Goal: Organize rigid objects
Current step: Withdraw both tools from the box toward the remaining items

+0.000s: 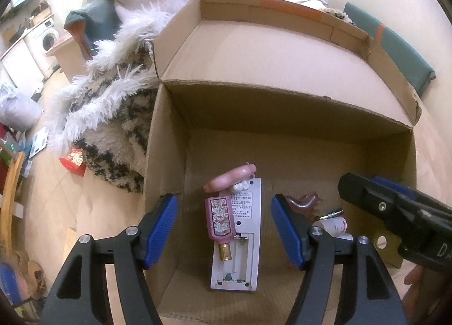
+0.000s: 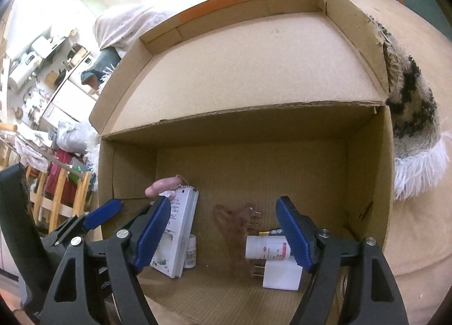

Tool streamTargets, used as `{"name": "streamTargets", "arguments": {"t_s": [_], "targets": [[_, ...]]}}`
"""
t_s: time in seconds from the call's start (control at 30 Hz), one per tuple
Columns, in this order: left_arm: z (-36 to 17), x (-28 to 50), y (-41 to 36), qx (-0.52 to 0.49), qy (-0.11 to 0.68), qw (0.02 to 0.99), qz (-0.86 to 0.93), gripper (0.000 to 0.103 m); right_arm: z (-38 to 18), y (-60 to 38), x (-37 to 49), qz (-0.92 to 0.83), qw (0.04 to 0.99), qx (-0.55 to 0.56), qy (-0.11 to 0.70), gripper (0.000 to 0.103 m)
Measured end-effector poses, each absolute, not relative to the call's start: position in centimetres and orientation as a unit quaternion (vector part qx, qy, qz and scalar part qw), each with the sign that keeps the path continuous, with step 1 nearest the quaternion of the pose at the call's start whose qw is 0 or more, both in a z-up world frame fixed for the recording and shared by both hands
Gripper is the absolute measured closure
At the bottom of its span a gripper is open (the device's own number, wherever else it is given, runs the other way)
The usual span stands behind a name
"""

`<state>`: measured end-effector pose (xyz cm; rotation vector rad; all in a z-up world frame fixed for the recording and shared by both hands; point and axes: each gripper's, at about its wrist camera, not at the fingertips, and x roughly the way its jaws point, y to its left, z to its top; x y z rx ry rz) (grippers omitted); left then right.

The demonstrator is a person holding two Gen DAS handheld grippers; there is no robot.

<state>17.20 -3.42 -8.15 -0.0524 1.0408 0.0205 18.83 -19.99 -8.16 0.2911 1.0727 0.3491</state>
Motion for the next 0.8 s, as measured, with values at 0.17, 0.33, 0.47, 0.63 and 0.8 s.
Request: {"name": "streamTargets", "arguments": {"t_s": [0.17, 0.33, 0.47, 0.63, 0.8], "targets": [[-7.3, 16.3, -3.0, -0.034, 0.491, 0.871, 0.011, 0.037, -7.2, -20.3, 18.4, 0.169, 0.836, 0.153, 0.499, 0.021], [-6.1, 15.3, -2.6, -0.044, 0.496, 0.867, 0.014, 0.037, -5.4, -21.2, 16.4, 0.170, 0.844, 0.158, 0.484, 0.022], [-4.7, 13.7, -2.5, -0.051, 0.489, 0.871, 0.012, 0.037, -4.3, -21.7, 14.4, 0.175, 0.850, 0.153, 0.472, 0.022], [-4.2, 11.0, -2.4, -0.037, 0.487, 0.872, 0.011, 0.037, -4.0, -22.2, 12.1, 0.182, 0.848, 0.162, 0.470, 0.022], [-4.9, 8.4, -1.5, -0.041, 0.499, 0.866, 0.014, 0.037, -4.6, -22.5, 9.9, 0.187, 0.840, 0.173, 0.479, 0.022]]}}
